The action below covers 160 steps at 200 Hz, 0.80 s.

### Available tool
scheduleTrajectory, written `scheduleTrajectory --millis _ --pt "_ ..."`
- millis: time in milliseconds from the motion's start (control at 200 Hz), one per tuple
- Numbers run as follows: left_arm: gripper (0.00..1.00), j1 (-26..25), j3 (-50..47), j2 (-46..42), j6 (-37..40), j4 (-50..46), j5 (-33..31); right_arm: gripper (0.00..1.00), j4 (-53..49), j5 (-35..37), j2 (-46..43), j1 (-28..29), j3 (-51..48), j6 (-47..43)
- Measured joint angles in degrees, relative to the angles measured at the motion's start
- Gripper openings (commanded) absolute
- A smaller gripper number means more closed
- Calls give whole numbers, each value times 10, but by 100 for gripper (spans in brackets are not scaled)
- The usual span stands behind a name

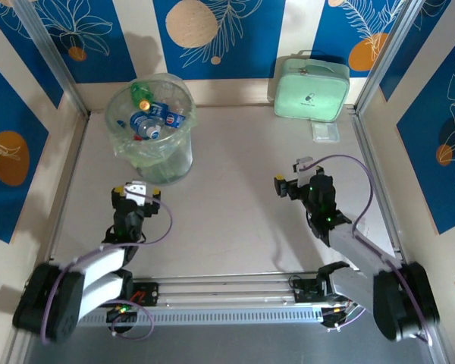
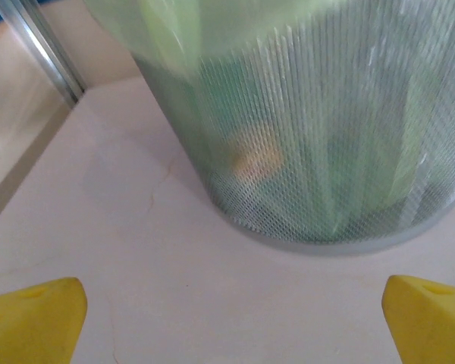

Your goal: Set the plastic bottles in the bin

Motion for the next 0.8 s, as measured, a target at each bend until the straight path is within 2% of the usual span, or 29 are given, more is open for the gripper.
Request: scheduleTrajectory --millis 175,305,420,560,800 --pt "99 29 0 163 -7 186 0 99 71 -65 94 -120 -23 61" --pt "99 51 37 264 -9 234 40 99 132 -113 147 -137 -19 69" --pt "99 61 79 264 -15 204 61 99 251 -143 234 -152 -22 82" --pt "99 82 126 262 -23 132 88 99 231 -160 262 -155 -1 82" --pt "99 100 141 259 -27 98 154 99 231 -162 262 -148 17 80"
